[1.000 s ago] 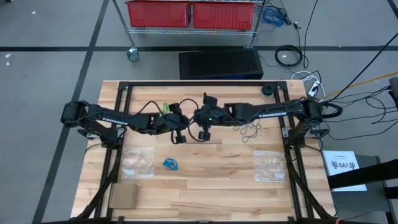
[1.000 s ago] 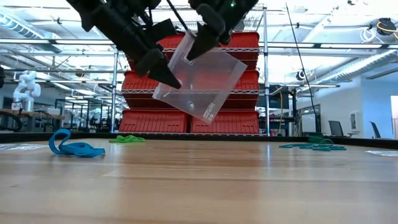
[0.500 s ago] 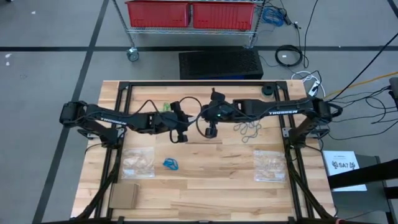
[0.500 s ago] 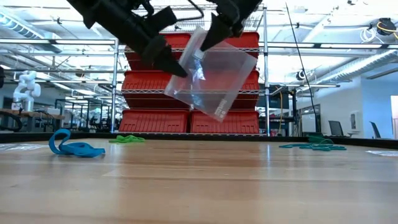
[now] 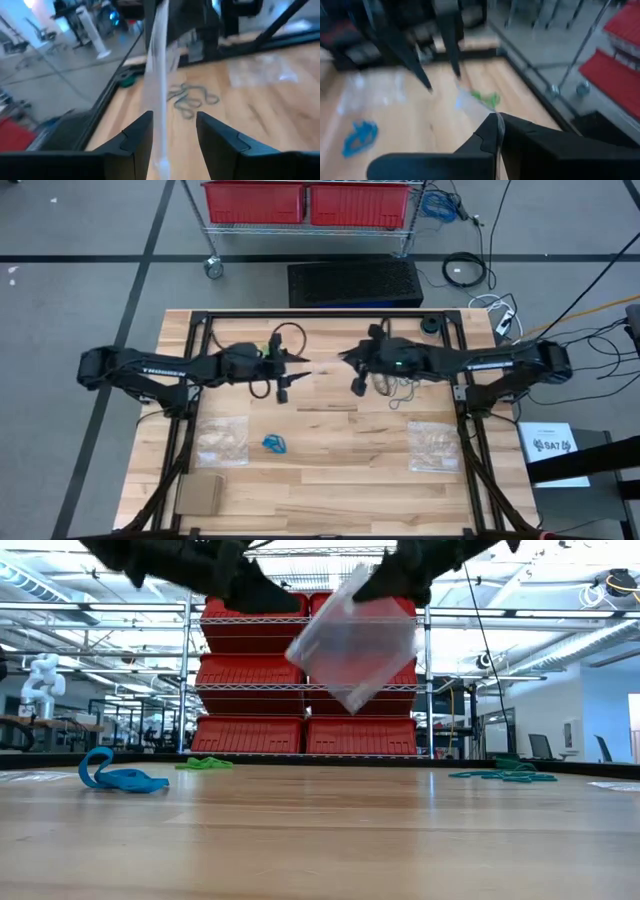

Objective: Sort rubber bands
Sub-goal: Open the top transparent zip lock bag

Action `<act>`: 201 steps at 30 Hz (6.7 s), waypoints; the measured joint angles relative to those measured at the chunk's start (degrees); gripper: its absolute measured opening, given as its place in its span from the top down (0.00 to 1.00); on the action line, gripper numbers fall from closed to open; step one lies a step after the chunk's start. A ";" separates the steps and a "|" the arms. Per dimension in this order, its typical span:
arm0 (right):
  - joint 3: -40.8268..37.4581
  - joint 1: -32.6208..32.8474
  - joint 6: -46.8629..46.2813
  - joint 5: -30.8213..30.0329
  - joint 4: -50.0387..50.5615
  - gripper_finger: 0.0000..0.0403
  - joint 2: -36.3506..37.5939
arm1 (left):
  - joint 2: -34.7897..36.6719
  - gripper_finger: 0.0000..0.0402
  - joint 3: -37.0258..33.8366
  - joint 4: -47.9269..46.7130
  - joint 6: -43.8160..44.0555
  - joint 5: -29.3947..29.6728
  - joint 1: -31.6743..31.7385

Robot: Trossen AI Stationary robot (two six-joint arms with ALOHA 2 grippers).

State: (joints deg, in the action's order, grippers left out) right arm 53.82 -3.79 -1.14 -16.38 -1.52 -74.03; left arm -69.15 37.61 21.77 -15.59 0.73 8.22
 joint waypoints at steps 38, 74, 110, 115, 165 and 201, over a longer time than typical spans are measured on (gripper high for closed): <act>-4.89 0.52 -4.28 -2.78 -27.24 1.00 3.23 | -8.87 0.76 -8.51 40.69 -10.98 -1.18 4.13; -4.87 0.35 -9.32 -4.47 3.50 0.60 3.67 | -6.36 1.00 -8.53 17.78 -4.08 -0.93 2.12; 2.41 0.85 5.49 4.38 -8.44 0.60 -14.39 | -9.24 1.00 4.28 -11.98 -1.71 -0.27 2.42; 8.05 0.78 8.41 4.83 -4.06 0.64 -18.78 | -9.24 1.00 4.28 -12.25 -1.67 -0.33 2.42; 17.23 -0.35 3.07 1.11 36.61 0.97 -15.42 | -9.04 1.00 4.32 -11.81 -1.45 -0.02 3.44; 24.00 3.57 -3.85 -3.15 48.59 0.63 -15.31 | -9.00 1.00 4.17 -12.48 -1.25 1.59 3.49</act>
State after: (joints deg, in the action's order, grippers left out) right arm 77.82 -0.23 -4.98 -19.53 47.07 -89.34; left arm -78.15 41.78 9.29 -16.83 2.33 11.70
